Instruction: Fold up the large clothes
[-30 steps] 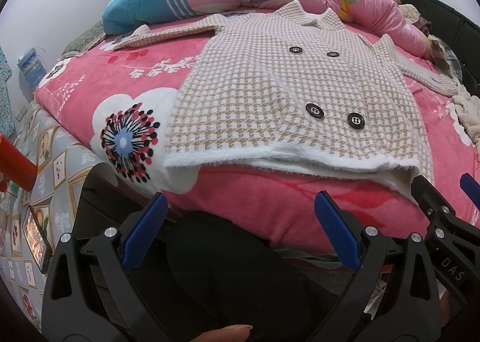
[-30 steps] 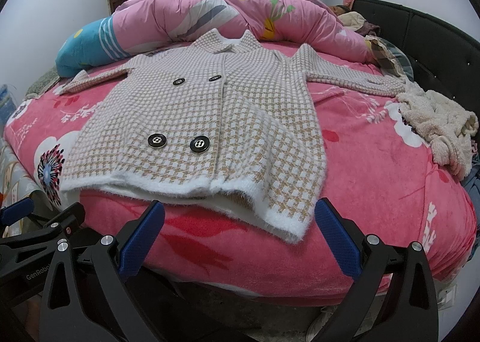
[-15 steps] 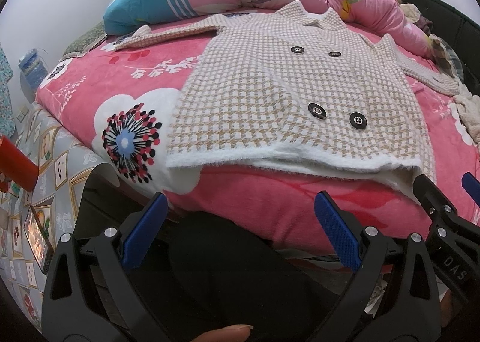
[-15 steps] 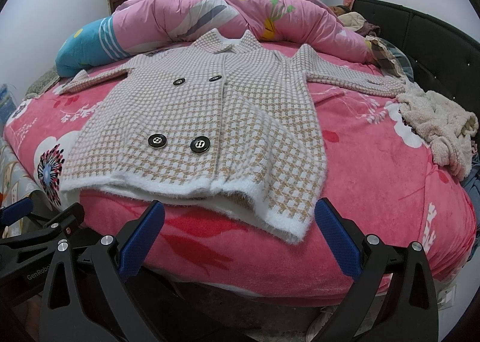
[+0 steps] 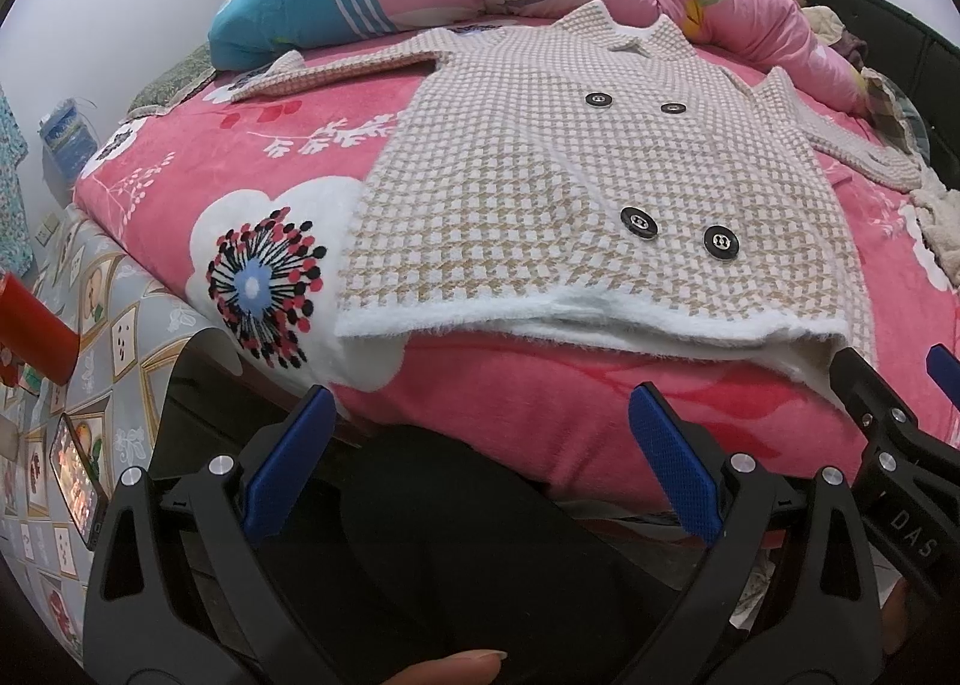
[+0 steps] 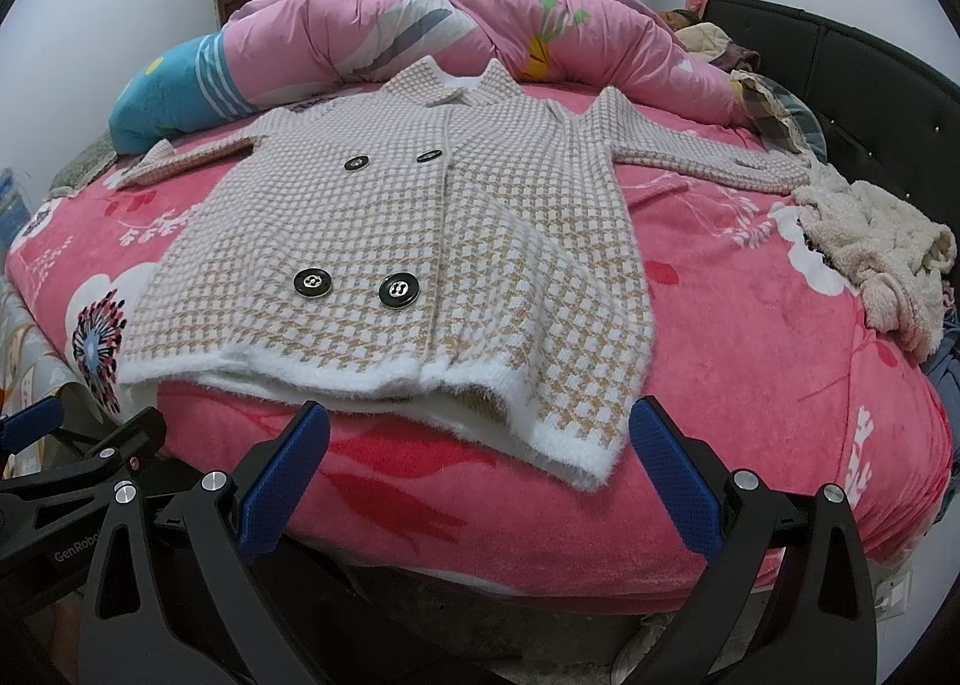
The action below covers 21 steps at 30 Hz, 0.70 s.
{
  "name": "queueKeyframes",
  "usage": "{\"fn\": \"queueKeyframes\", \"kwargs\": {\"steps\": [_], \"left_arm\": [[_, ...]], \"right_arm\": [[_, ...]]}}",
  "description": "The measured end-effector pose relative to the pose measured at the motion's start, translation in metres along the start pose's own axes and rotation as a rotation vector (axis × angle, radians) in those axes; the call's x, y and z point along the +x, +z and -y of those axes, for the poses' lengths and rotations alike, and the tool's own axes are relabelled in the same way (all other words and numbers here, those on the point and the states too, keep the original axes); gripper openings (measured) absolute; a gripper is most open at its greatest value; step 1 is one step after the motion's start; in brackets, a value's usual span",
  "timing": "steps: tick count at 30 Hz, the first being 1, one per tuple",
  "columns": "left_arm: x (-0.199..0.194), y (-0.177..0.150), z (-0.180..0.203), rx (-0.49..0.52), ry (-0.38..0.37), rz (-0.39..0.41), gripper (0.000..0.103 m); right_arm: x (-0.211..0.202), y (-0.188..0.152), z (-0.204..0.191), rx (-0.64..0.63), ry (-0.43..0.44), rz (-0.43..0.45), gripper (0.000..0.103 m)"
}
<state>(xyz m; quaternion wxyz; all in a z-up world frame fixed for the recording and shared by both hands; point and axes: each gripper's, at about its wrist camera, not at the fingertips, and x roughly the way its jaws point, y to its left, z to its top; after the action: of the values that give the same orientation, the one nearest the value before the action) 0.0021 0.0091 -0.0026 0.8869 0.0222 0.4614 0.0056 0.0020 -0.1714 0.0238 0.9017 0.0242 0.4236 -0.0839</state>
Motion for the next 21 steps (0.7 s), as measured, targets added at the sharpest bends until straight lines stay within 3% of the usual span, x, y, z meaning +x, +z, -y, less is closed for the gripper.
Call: {"fn": "queueKeyframes", "kwargs": {"steps": [21], "left_arm": [[0.0092,0.0010,-0.0041,-0.003,0.009,-0.023,0.095]], "right_arm": [[0.0047,0.0013,-0.0001,0.004,0.004,-0.012,0.098]]}}
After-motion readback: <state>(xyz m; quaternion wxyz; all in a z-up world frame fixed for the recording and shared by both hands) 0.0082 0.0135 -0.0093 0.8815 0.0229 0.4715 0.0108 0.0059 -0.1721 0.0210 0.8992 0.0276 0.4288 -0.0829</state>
